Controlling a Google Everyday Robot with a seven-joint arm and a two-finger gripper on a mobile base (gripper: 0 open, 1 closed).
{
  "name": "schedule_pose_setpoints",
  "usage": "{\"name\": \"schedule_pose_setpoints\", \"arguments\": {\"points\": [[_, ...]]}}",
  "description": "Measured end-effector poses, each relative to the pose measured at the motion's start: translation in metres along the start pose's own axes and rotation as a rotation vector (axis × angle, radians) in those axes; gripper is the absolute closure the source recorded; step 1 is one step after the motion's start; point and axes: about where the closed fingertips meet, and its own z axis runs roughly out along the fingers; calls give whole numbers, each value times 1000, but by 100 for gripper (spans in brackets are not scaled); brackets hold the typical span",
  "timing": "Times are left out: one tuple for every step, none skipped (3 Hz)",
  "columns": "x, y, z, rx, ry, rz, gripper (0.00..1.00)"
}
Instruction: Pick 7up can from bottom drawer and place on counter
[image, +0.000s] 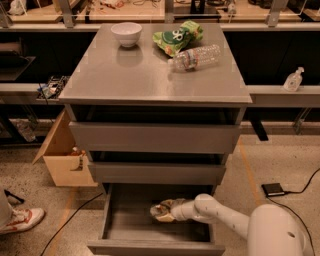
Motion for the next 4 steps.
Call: {"name": "schedule_pose_setpoints", "arguments": {"points": [[1, -1, -6, 8, -4, 0, 100], [-3, 0, -12, 16, -9, -9, 100], [-20, -9, -54, 106, -1, -57, 100], [-35, -30, -136, 275, 53, -103, 100]]}}
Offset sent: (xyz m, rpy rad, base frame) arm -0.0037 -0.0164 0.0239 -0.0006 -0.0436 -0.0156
